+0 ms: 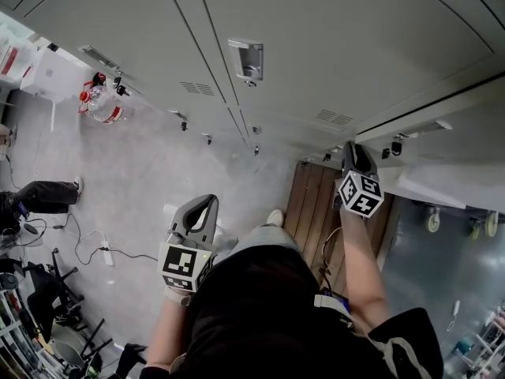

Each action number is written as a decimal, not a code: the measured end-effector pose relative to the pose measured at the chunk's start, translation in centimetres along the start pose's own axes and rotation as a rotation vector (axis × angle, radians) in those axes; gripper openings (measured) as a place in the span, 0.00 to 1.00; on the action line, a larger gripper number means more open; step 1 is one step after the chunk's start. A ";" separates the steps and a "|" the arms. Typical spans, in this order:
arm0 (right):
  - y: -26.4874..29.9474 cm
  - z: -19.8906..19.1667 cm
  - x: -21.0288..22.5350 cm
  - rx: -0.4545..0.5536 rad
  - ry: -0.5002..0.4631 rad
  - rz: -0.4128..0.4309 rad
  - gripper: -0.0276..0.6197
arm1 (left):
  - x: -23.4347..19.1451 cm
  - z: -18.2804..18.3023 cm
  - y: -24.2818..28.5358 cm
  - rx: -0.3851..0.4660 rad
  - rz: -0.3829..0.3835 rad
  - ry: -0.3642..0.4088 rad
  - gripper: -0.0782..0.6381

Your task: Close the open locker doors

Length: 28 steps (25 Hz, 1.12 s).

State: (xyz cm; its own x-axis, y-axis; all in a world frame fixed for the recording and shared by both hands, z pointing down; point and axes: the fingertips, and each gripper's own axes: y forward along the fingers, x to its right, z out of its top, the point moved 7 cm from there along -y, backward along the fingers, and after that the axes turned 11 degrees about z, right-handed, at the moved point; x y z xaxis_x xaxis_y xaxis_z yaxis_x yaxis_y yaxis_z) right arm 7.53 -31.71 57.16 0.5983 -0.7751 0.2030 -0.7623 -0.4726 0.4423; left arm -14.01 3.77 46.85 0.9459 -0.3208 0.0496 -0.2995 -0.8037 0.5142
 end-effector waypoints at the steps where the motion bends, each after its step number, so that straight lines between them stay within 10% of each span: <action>1: -0.1 0.0 -0.1 -0.001 0.005 0.003 0.24 | 0.0 -0.2 -0.1 0.000 -0.001 -0.003 0.14; 28: -11.3 4.8 -21.2 0.061 -0.142 0.230 0.14 | -5.1 0.5 -4.7 0.180 -0.155 -0.018 0.14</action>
State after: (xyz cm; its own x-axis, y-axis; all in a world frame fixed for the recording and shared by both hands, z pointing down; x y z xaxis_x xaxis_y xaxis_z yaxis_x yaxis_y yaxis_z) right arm 2.25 -11.95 43.70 0.3704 -0.9140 0.1655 -0.8901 -0.2983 0.3447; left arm -17.47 8.91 43.70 0.9804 -0.1942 -0.0347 -0.1697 -0.9198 0.3538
